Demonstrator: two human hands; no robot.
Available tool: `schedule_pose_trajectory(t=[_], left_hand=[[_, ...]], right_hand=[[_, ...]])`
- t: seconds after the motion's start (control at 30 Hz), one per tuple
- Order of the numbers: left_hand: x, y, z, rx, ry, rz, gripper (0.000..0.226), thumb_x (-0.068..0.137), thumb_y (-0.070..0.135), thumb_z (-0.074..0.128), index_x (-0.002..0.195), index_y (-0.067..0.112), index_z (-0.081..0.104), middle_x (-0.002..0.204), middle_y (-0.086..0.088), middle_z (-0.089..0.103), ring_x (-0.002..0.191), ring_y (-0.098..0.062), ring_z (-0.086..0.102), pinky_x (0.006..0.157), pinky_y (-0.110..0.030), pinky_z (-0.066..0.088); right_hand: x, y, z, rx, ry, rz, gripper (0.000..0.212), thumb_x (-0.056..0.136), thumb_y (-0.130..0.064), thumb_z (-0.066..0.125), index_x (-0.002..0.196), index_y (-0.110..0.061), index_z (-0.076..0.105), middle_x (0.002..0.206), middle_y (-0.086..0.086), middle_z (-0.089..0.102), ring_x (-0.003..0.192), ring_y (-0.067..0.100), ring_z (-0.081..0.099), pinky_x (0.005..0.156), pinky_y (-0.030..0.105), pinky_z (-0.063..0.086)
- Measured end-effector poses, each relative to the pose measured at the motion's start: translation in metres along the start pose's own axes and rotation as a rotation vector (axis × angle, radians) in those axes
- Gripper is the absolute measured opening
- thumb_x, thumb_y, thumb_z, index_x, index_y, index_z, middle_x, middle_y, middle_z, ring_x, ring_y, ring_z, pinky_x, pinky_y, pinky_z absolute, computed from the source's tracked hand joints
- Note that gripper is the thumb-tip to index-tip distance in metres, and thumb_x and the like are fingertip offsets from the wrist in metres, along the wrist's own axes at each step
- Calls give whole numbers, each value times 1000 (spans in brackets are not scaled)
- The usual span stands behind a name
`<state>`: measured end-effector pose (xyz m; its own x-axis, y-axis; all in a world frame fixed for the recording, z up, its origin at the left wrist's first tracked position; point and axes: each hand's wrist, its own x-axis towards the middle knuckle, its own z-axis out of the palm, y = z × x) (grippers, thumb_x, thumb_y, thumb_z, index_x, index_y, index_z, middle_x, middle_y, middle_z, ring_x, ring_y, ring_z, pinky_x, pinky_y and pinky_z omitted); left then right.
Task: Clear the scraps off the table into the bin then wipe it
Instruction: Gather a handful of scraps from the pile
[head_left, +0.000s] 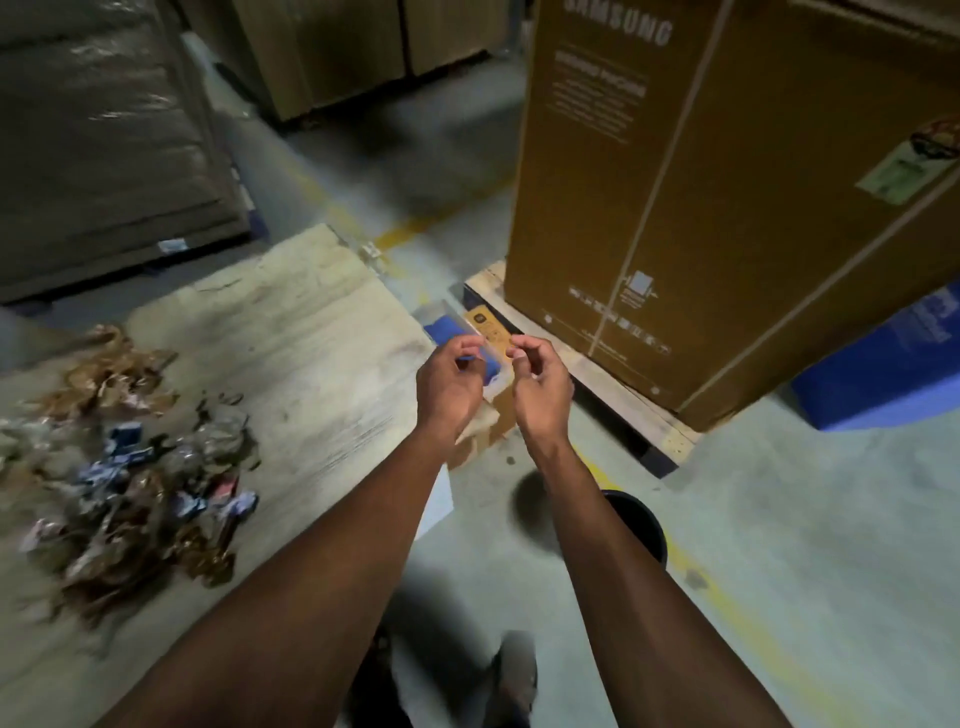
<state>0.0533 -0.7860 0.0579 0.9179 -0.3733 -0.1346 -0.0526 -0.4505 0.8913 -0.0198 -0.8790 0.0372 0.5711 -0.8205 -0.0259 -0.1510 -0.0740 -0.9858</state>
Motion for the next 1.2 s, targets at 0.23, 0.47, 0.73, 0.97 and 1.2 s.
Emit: schedule_pose_trajectory(t=[0.23,0.47,0.73,0.97,1.2], left_hand=[[-8,-24,-132,9,210,-39,28,100,7,65,120,23,78,117,2,78,102,-14,72,98,-28,55],[-21,-60,-258,0,379,-107,26,102,11,68,121,27,76,117,1,76,99,-17,72,93,-33,59],[-18,-107,-372,1,454,-185,26,103,12,68,123,28,75,121,8,74,92,-9,71,77,-12,52],[4,-150,-434,25,430,-172,29,102,12,69,125,27,76,126,10,74,100,-10,68,91,-26,54],[21,-189,-470,69,410,-137,30,104,12,66,131,20,75,129,2,75,113,-14,67,102,-31,53]], right_hand=[[-46,-58,100,-19,-242,-49,21,108,-6,57,114,-17,74,109,-10,75,103,1,70,88,11,48],[-104,-102,205,-60,-437,-98,24,107,-4,58,116,-18,75,107,-6,79,99,-9,69,81,7,46],[-157,-132,311,-110,-548,-112,21,108,-11,59,114,-22,76,109,-7,79,100,0,70,79,8,47],[-180,-134,387,-169,-536,-121,19,108,-16,59,115,-23,76,110,-10,77,96,-3,69,84,22,52],[-188,-113,446,-228,-547,-164,17,108,-19,61,116,-23,75,118,-8,75,111,10,69,94,31,55]])
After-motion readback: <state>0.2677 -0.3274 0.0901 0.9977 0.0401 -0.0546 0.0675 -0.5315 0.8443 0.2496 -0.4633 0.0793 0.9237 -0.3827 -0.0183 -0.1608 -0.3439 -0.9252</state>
